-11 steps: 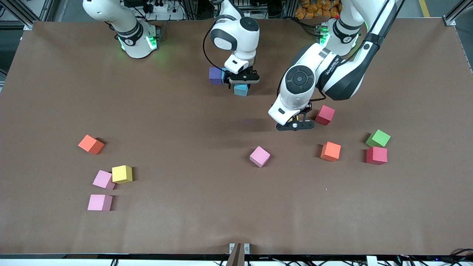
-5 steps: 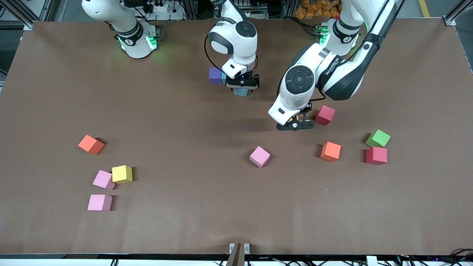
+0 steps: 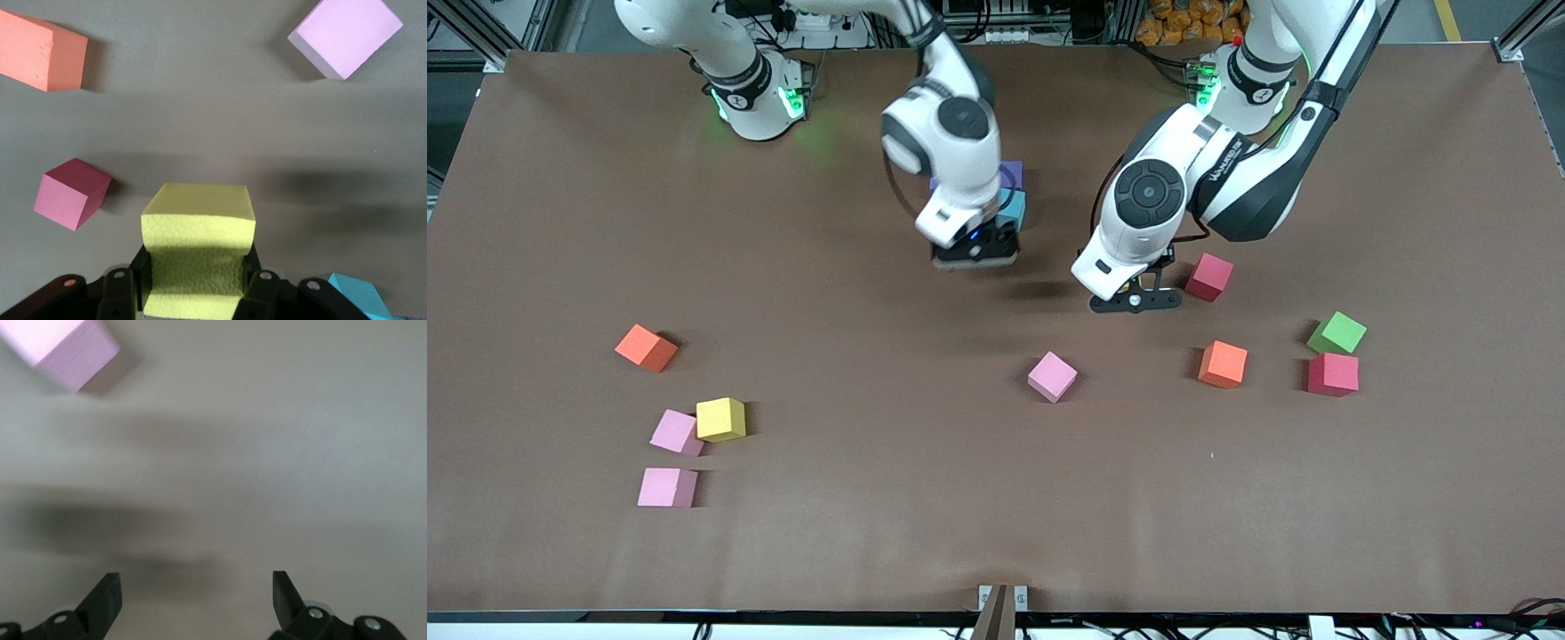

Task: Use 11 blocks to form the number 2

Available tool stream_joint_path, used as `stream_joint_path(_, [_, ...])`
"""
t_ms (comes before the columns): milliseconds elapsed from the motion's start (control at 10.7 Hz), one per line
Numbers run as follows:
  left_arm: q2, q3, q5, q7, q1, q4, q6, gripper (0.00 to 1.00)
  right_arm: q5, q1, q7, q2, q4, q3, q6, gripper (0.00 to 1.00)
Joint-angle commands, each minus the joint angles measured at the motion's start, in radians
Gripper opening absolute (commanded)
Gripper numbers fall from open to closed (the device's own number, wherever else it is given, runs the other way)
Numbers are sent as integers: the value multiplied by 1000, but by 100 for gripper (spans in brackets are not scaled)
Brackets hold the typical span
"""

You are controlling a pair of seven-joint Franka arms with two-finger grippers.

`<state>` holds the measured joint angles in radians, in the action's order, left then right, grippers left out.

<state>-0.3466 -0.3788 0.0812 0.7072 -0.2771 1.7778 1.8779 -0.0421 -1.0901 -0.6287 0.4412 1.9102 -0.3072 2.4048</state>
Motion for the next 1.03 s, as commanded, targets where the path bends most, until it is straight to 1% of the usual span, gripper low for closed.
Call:
stream_joint_path(0, [9, -3, -59, 0, -16, 15, 18, 31, -30, 118, 333, -35, -25, -30, -79, 100])
stream_joint_path(187, [-14, -3, -64, 5, -68, 14, 67, 31, -119, 249, 652, -33, -46, -30, -105, 100])
stream_joint_path(280, [-28, -3, -64, 14, -92, 12, 107, 31, -136, 319, 810, -27, -59, -30, -105, 100])
stream_joint_path(373, [-43, -3, -64, 14, -115, 11, 137, 30, -136, 376, 921, -24, -68, -30, -105, 100])
stream_joint_path(467, [-61, -3, -64, 14, -138, 9, 174, 21, -136, 427, 996, -24, -75, -30, -108, 100])
stream_joint_path(560, [-86, -2, -61, 14, -163, 6, 223, 16, -136, 484, 1080, -24, -76, -30, -111, 100])
stream_joint_path(746, [-138, 0, -60, 26, -209, 5, 308, 17, -136, 609, 1298, -22, -68, -30, -111, 100])
stream_joint_path(933, [-201, 1, -60, 81, -264, -14, 372, 17, -136, 729, 1539, -24, -63, -30, -182, 100])
